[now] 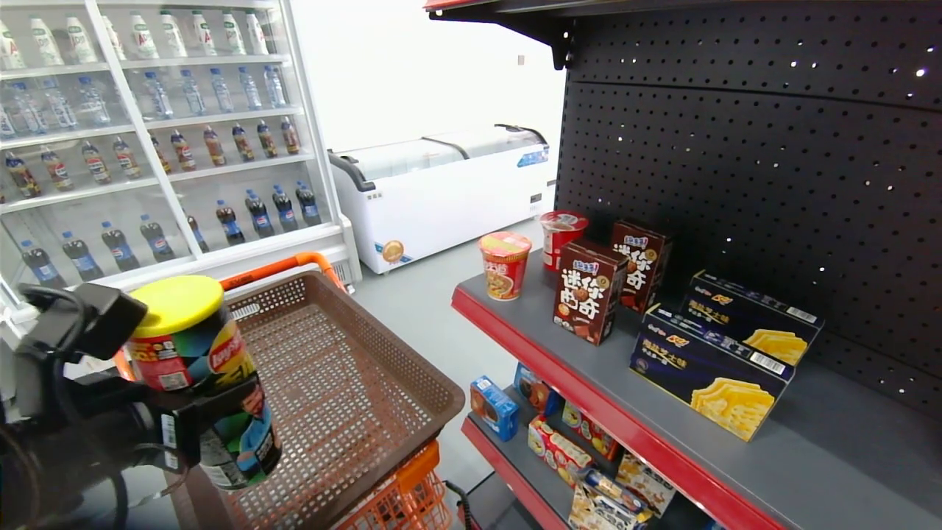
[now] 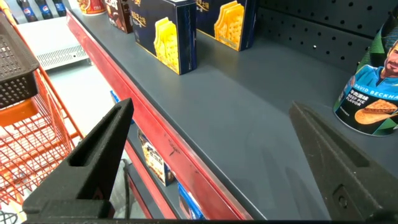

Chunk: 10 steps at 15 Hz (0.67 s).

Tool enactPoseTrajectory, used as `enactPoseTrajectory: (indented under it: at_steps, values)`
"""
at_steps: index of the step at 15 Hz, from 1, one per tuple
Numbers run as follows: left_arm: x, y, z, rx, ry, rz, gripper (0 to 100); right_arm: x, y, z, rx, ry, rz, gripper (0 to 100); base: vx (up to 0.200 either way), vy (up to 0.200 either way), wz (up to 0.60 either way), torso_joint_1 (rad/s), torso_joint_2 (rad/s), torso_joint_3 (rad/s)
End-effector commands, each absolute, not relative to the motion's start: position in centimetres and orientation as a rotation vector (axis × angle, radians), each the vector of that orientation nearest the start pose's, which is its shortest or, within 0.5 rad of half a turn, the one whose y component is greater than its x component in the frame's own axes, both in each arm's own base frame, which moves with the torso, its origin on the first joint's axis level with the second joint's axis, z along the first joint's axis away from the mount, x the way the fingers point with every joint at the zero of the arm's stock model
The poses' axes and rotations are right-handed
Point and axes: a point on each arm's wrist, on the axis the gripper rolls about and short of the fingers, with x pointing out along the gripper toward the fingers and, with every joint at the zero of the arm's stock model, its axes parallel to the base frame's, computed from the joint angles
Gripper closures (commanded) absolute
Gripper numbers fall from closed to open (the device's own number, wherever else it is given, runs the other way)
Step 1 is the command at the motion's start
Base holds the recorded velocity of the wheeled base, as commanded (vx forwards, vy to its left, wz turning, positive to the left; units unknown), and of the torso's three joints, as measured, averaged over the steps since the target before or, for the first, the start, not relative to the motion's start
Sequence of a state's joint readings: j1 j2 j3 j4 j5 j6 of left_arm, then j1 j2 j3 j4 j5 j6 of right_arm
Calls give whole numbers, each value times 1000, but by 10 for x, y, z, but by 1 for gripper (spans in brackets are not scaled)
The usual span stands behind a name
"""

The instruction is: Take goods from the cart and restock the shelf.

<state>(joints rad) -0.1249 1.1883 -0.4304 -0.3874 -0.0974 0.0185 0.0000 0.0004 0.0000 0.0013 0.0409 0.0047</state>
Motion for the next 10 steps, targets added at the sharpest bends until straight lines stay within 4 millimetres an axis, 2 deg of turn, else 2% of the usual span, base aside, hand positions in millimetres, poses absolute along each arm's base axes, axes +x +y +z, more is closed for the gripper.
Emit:
enactPoseTrajectory:
  at_steps: [1, 5, 7, 10]
  values:
    - [111, -15, 197, 6, 200, -253, 100, -23, 1, 75, 5, 2, 41, 0, 0, 0, 0, 0, 0, 0]
    - [60, -8, 174, 3, 151, -235, 100, -23, 1, 75, 5, 2, 41, 0, 0, 0, 0, 0, 0, 0]
    - [47, -7, 170, 4, 102, -236, 100, -23, 1, 75, 5, 2, 40, 0, 0, 0, 0, 0, 0, 0]
    - [26, -6, 153, -33, 50, -268, 100, -23, 1, 75, 5, 2, 41, 0, 0, 0, 0, 0, 0, 0]
